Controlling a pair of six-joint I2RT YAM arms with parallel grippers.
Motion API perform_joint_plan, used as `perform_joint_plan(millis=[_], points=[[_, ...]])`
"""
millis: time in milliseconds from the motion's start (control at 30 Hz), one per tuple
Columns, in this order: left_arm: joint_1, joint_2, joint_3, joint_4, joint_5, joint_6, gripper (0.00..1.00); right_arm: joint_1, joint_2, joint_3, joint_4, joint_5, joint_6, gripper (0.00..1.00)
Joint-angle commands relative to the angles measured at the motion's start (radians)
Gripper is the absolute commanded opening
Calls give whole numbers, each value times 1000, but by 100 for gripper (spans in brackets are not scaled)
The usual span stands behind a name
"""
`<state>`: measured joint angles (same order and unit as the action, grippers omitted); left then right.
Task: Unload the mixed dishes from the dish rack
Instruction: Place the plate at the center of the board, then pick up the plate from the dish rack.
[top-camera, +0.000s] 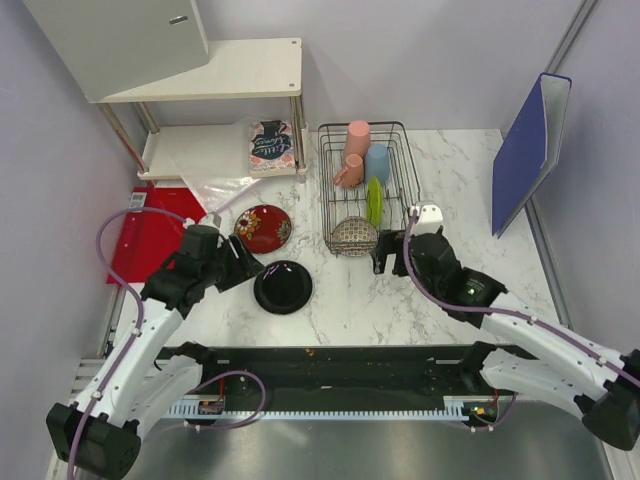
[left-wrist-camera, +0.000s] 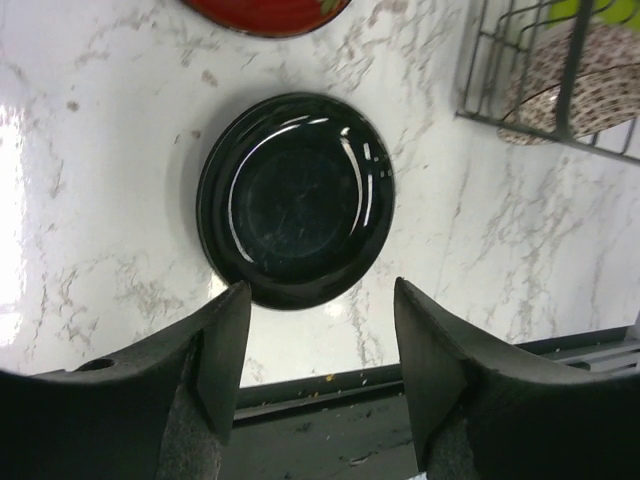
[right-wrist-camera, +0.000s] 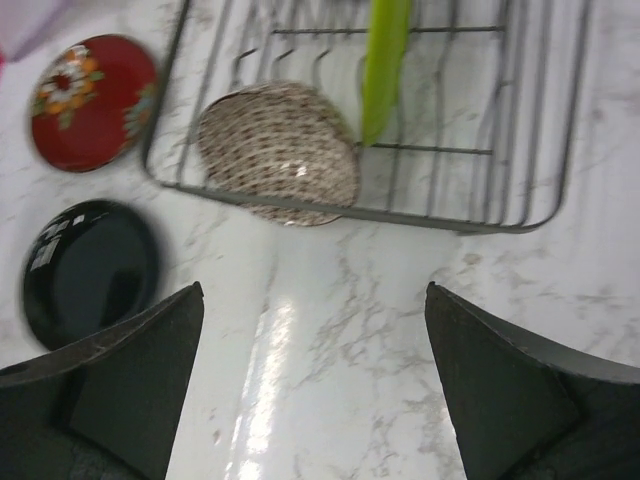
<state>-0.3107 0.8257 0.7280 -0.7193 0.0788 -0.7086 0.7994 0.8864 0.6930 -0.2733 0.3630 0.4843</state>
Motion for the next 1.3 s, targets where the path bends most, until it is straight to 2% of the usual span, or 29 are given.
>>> perform_joint_plan(millis=[0, 100, 267, 400, 433, 500, 533, 633, 1267], points=[[-1, -39, 19, 109, 12, 6, 64, 1, 130, 118, -6, 359, -84, 98], [-2, -31, 13, 124, 13, 6, 63, 0, 281, 229, 2, 457, -156, 98], [-2, -49, 7, 126, 16, 18, 63, 0, 523, 480, -52, 511, -219, 95], [-2, -114, 1, 123, -2, 31, 63, -26, 640, 588, -56, 511, -247, 89], [-4, -123, -1, 124, -5, 31, 63, -31, 681, 618, -64, 531, -240, 81], [-2, -135, -4, 118, -11, 35, 63, -42, 712, 635, -72, 541, -237, 73], [-2, -145, -1, 116, -11, 40, 63, -48, 733, 643, -75, 538, -224, 66], [-4, -145, -4, 112, -17, 49, 64, -69, 758, 648, -79, 521, -211, 60], [-2, -99, -62, 149, 16, 43, 64, -161, 901, 657, -56, 376, -185, 57]])
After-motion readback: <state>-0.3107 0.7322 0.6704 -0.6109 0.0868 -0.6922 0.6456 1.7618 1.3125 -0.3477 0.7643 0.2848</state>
